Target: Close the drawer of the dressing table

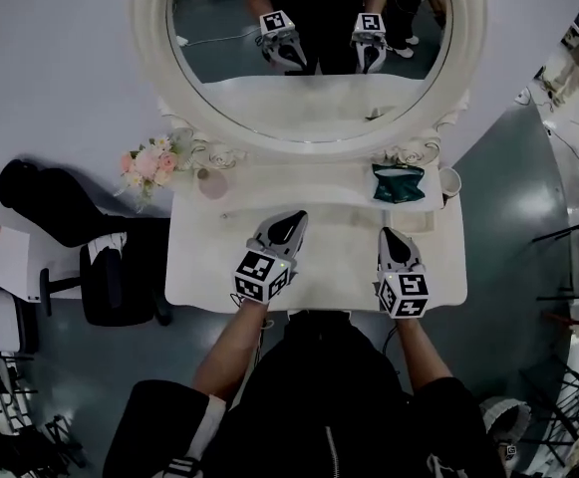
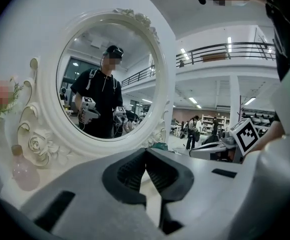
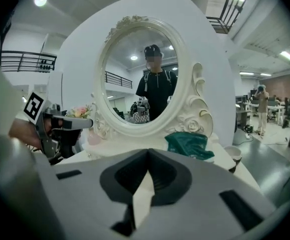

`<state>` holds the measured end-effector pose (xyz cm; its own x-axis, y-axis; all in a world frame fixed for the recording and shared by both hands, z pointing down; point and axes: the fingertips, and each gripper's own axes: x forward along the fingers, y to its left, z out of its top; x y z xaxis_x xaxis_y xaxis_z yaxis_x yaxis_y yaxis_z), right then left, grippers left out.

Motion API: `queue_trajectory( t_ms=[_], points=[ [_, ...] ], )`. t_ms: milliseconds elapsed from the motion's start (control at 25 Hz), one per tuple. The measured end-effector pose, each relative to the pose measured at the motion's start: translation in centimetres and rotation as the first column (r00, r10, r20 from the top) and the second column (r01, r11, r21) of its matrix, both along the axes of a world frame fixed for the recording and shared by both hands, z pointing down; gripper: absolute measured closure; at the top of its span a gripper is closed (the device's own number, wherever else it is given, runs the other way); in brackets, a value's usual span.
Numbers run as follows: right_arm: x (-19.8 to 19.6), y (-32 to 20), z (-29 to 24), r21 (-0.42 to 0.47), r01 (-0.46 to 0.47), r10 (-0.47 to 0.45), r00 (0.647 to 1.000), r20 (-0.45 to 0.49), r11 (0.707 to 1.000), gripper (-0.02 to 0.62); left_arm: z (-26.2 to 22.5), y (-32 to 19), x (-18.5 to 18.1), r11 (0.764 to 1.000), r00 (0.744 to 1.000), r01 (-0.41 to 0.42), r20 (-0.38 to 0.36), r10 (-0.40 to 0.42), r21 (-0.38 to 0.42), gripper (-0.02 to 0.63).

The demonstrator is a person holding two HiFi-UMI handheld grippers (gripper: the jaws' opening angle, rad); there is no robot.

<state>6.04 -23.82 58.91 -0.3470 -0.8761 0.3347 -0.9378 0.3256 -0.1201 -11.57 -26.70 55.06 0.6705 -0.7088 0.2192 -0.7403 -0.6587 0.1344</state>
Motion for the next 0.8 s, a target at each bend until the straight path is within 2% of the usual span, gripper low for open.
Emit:
queue_trajectory(
  t_ms=[80, 320, 560, 800],
  points=[
    [1.0, 0.5, 1.4, -0.034, -0.015, 0.015, 1.000, -0.002, 0.999, 0.595, 0.3, 0.0, 0.5, 1.000, 1.000, -0.008, 0.001, 0.008, -0.009, 0.601],
    [5.4, 1.7, 6.4, -0.159, -0.084, 0.081, 0.996, -0.028, 0.984, 0.512, 0.7, -0.3, 2.0, 1.000, 1.000, -0.022, -0.002, 0.022, -0.018, 0.601],
    [10.0, 2.9, 12.1, -0.306, -0.186, 0.158, 0.981, -0.114, 0.934, 0.406, 0.9, -0.5, 2.4, 1.000, 1.000, -0.016, 0.005, 0.016, -0.026, 0.601],
    [12.1, 2.5, 16.0, -0.391, -0.215, 0.171, 0.975, -0.144, 0.895, 0.387, 1.2, -0.7, 1.7, 0.999, 1.000, 0.016, 0.020, -0.015, -0.032, 0.601]
  ],
)
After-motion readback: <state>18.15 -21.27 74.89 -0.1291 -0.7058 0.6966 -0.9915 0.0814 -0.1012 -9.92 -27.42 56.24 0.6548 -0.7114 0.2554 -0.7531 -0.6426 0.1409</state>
